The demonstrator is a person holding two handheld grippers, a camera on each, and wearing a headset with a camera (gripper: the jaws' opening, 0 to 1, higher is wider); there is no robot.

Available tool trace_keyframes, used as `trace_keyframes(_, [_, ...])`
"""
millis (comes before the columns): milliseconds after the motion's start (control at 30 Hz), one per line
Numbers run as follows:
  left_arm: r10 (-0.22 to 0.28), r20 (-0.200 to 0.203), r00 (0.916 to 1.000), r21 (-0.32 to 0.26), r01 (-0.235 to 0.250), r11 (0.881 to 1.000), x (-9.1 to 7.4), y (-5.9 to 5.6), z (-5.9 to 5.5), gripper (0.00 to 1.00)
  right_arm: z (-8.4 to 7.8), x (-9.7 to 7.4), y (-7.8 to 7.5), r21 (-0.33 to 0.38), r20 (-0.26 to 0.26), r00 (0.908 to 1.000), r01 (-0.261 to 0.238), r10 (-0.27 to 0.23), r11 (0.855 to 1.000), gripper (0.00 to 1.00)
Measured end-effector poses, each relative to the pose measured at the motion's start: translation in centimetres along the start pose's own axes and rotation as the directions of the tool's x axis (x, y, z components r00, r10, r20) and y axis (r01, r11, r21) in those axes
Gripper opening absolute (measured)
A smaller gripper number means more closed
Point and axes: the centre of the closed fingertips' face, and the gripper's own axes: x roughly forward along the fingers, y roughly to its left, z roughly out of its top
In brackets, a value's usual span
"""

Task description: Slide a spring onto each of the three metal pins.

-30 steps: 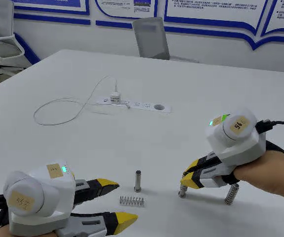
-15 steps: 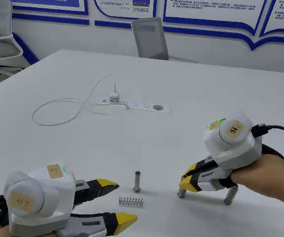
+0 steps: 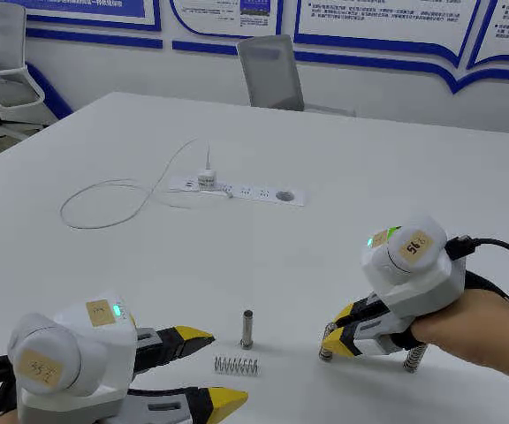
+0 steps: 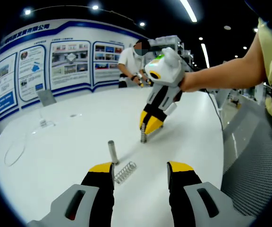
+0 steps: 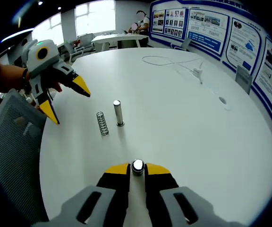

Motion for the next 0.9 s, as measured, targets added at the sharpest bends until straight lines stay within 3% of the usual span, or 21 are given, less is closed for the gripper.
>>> trace_keyframes(633, [0.01,0.003,0.9999,0.004,-0.01,1.0,-0.2,0.2,0.1,0.46,-1.7,-1.0,1.0,0.016,0.005,0.9998,0.018,-0.018,1.0,0.18])
trace_keyframes(900, [0.016,0.004,0.9999,0.005,-0.016,1.0,-0.3,0.5,0.1,0.46,-1.6,-1.3,2.8,0.005,0.01,1.0,0.002,-0.002,1.0,0.18])
